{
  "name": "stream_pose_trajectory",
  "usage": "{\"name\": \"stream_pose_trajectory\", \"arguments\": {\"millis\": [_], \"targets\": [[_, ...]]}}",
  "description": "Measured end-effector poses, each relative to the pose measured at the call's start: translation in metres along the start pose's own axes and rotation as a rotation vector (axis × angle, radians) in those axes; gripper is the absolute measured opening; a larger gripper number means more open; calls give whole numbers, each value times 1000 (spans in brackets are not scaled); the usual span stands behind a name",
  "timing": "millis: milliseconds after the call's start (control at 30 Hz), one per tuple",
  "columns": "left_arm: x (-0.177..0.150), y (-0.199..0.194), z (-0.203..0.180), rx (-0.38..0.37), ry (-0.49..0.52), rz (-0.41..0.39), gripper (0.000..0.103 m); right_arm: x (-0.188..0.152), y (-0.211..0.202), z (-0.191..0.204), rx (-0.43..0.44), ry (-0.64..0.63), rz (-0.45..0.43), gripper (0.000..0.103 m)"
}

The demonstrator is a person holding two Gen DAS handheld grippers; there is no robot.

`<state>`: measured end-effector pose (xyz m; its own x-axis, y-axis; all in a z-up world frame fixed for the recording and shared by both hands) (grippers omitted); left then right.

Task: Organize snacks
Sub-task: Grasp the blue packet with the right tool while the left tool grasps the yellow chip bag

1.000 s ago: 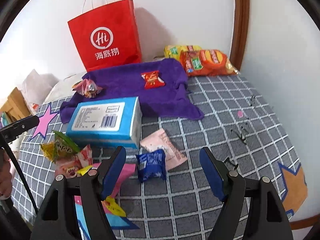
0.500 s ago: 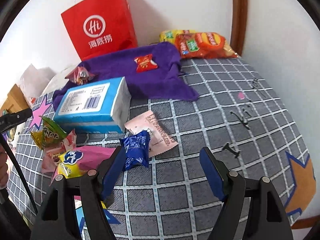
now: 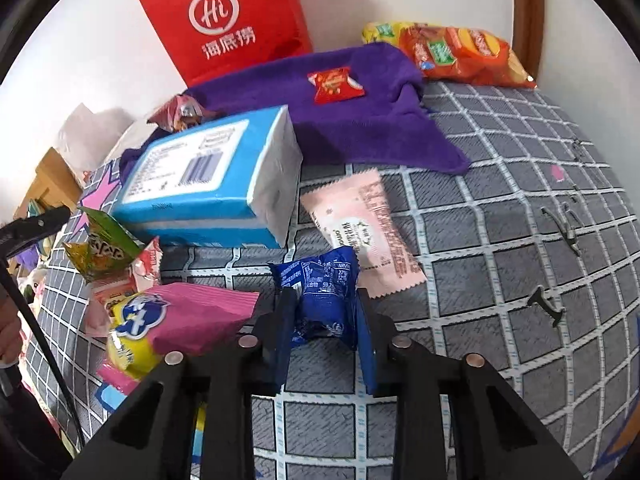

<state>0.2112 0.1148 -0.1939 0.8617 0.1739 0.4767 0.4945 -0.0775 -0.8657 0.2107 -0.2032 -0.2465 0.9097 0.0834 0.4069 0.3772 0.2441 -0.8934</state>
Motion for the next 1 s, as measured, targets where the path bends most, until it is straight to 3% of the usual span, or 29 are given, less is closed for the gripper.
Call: {"name": "stream_pose_trajectory", "arguments": {"millis": [300,600,733,800,867,933,1000], "targets": [[-7,15,-3,-35,-1,34,70,-24,-24,-17,-37,-9,4,27],[-31,45,-3,2,13,110,70,-32,-5,-13,-31,-22,25,47],[-37,50,2,19,15,115,70,-29,-1,-7,-40,-38,18,48],[-38,49,2,21,22,103,70,-29,1,-6,-41,-42,21,41],[-38,46,1,21,35,90,64,-29,1,-4,-37,-54,21,36],[-37,43,0,21,42,79,60,-29,-1,-2,-26,-57,21,23],[-34,38,2,34,44,70,55,-29,-4,-1,-16,-55,20,22]]}}
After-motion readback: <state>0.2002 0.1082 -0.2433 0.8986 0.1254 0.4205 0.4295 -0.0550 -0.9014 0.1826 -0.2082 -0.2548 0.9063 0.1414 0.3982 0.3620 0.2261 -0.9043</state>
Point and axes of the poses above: each gripper's, at about its wrist camera, not at the fingertips, and y roughly the way its jaws point, z to its left, x to its top, the point moved 9 cm from there along y, roughly the way its jaws point, and after that the axes turned 6 degrees about z, right-handed, at the moved point
